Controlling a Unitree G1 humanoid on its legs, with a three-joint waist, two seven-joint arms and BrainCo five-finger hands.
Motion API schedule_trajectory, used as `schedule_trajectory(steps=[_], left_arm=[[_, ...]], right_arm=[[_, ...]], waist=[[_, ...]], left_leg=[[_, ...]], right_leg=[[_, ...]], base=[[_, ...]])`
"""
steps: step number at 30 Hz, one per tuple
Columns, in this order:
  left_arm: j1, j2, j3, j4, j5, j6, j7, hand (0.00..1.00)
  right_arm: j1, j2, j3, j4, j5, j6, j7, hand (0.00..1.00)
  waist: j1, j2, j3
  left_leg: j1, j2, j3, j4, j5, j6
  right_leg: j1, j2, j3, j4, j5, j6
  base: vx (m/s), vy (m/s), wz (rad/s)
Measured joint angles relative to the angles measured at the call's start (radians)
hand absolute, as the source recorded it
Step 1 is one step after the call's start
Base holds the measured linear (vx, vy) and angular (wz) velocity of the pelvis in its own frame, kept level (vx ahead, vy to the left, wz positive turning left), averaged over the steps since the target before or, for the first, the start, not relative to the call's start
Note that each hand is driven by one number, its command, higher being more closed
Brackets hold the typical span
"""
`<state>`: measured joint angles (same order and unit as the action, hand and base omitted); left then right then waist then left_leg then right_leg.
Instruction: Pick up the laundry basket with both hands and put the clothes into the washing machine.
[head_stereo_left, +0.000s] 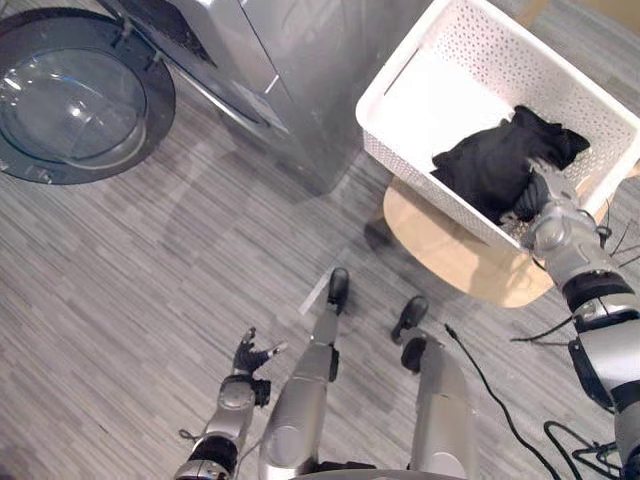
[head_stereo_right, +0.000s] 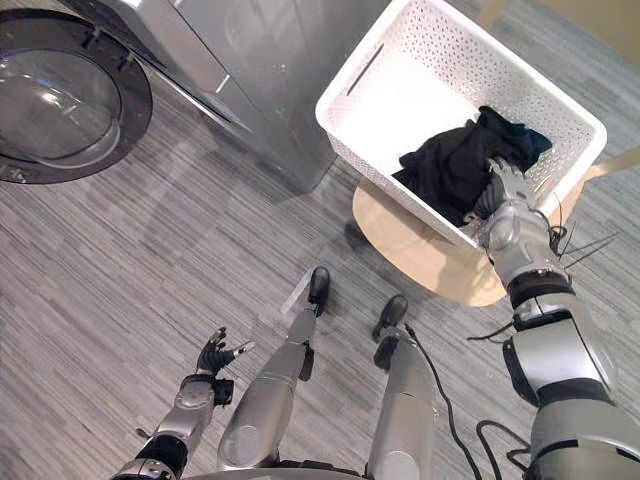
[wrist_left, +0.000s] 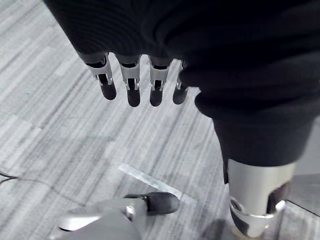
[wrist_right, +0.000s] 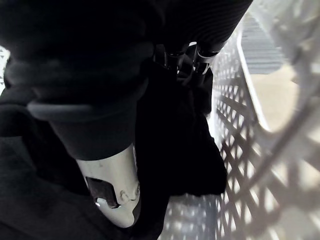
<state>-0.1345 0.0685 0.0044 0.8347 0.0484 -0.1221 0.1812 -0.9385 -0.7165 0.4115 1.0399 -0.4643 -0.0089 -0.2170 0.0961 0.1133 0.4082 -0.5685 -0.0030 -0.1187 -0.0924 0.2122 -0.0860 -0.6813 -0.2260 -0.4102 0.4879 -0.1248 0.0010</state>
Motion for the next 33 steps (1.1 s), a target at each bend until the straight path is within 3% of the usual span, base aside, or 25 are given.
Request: schedule_trajectory(steps=[2, 10, 16, 23, 28, 29, 33], left_arm=[[-0.028, -0.025, 0.001, -0.011, -0.003, -0.002, 0.000, 0.00], [-0.046, -0.040, -0.014, -0.020, -0.017, -0.007, -0.001, 0.00], [-0.046, -0.034, -0.057, -0.016, -0.017, -0.001, -0.005, 0.00], [-0.021, 0.044, -0.062, 0.040, -0.009, 0.019, -0.005, 0.00], [0.067, 0.046, -0.049, 0.040, 0.004, 0.039, -0.007, 0.00], [0.089, 0.042, -0.038, 0.040, 0.004, 0.042, -0.007, 0.00], [0.144, 0.042, -0.025, 0.039, 0.008, 0.051, -0.008, 0.00]], right_arm=[[-0.018, 0.001, 0.042, -0.026, 0.001, 0.003, -0.011, 1.00], [-0.059, 0.016, 0.063, -0.073, 0.024, 0.012, -0.023, 1.00], [0.012, 0.087, 0.045, -0.113, 0.066, 0.010, 0.004, 1.00], [0.203, 0.146, -0.194, -0.330, 0.178, 0.006, 0.002, 1.00], [0.448, 0.246, -0.318, -0.591, 0.257, -0.017, -0.001, 1.00], [0.500, 0.277, -0.331, -0.645, 0.268, -0.025, 0.000, 1.00], [0.653, 0.372, -0.346, -0.820, 0.320, -0.057, 0.008, 1.00]], waist=[[-0.002, -0.009, 0.013], [0.001, -0.024, 0.021], [-0.001, -0.026, 0.021], [-0.010, -0.048, 0.007], [-0.044, -0.084, -0.085], [-0.056, -0.084, -0.115], [-0.058, -0.084, -0.205]], left_leg=[[-0.013, 0.003, 0.018, 0.000, 0.035, 0.010], [0.004, 0.003, 0.026, 0.004, 0.040, 0.015], [0.093, 0.008, 0.019, 0.000, 0.039, 0.015], [0.195, 0.041, 0.004, -0.002, 0.025, 0.010], [0.251, 0.037, 0.004, -0.001, 0.008, -0.009], [0.270, 0.034, 0.004, -0.001, -0.003, -0.007], [0.344, 0.031, 0.018, -0.001, -0.036, 0.001]], right_leg=[[-0.018, -0.006, 0.001, 0.022, -0.011, -0.001], [-0.012, -0.014, 0.003, 0.055, -0.024, -0.008], [0.093, 0.004, 0.005, 0.017, -0.035, 0.003], [0.243, 0.073, 0.018, -0.109, -0.015, 0.023], [0.322, 0.084, 0.031, -0.186, 0.018, 0.040], [0.352, 0.086, 0.032, -0.208, 0.023, 0.047], [0.435, 0.097, 0.058, -0.267, 0.036, 0.062]], base=[[0.04, -0.038, 0.03], [0.05, -0.046, 0.04], [-0.01, -0.044, 0.01], [-0.04, -0.027, -0.08], [0.07, 0.005, -0.09], [0.10, 0.007, -0.03], [0.11, -0.007, -0.18]])
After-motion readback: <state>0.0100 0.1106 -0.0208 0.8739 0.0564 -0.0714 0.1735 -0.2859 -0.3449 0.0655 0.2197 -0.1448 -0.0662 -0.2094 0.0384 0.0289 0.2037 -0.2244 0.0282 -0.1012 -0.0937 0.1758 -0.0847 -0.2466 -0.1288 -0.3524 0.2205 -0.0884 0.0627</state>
